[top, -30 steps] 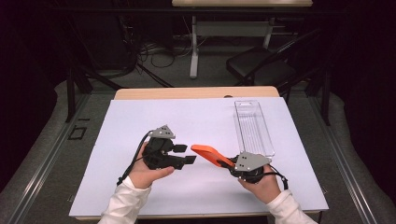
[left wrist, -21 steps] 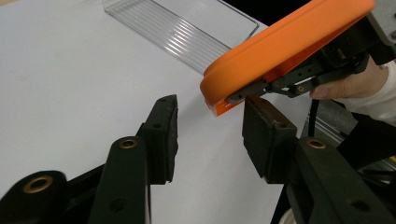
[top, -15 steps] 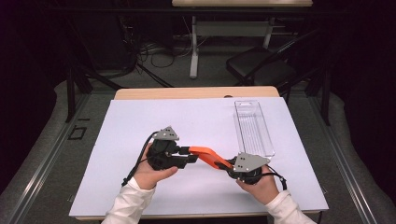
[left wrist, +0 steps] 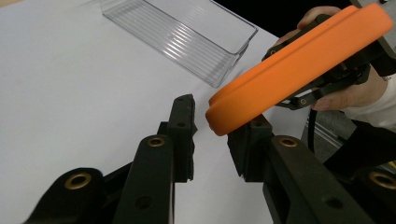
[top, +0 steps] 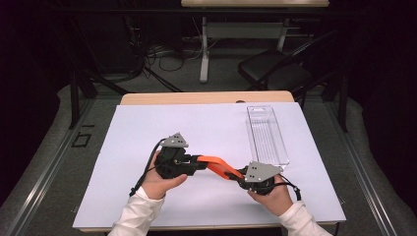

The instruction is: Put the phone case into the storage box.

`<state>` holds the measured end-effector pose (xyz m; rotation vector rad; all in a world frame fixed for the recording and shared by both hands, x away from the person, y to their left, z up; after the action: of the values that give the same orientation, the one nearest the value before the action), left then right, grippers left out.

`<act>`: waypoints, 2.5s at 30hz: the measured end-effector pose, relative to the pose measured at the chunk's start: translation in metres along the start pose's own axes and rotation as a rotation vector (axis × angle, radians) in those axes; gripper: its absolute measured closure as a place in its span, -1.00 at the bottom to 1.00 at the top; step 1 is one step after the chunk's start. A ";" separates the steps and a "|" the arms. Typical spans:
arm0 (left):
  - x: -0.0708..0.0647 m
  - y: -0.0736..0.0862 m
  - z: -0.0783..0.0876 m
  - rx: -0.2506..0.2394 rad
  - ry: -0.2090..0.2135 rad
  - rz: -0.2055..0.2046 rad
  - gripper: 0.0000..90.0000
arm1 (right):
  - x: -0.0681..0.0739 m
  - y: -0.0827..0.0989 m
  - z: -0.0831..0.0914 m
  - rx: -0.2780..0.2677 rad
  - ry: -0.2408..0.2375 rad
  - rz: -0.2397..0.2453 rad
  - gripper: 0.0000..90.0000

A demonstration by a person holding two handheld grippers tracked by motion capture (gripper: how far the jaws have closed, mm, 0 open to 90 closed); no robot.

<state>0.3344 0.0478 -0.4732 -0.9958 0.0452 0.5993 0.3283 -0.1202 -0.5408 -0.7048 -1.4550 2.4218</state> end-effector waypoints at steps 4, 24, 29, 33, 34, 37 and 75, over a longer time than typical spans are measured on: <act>-0.001 0.000 -0.001 0.000 0.014 0.002 0.72 | 0.000 0.000 0.000 -0.002 -0.005 -0.005 0.93; 0.001 0.001 -0.003 -0.026 0.037 0.038 0.81 | 0.000 0.002 -0.001 -0.007 -0.016 -0.030 0.92; 0.001 0.002 -0.003 -0.026 0.036 0.059 0.81 | 0.000 0.003 -0.001 0.001 -0.018 -0.039 0.91; 0.001 0.002 -0.004 -0.027 0.027 0.082 0.81 | 0.001 0.003 -0.002 0.014 -0.017 -0.041 0.90; 0.001 0.002 -0.004 -0.028 0.027 0.091 0.81 | 0.001 0.003 -0.002 0.012 -0.016 -0.042 0.90; 0.001 0.002 -0.005 -0.027 0.024 0.102 0.81 | 0.001 0.004 -0.002 0.017 -0.015 -0.044 0.89; 0.018 0.009 -0.013 0.054 -0.013 0.277 0.83 | -0.003 0.002 -0.004 0.030 0.057 -0.074 0.21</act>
<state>0.3481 0.0491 -0.4930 -0.9397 0.1896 0.8529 0.3331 -0.1192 -0.5437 -0.6949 -1.3949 2.3433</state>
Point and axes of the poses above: each handheld gripper's, and its own axes: z roughly backward along the jaws, y roughly out of its underside, x roughly to its left, the point moved 7 cm from there along -z, roughly forward along the jaws, and after that the axes turned 4 degrees about y, right-handed, at the moved point
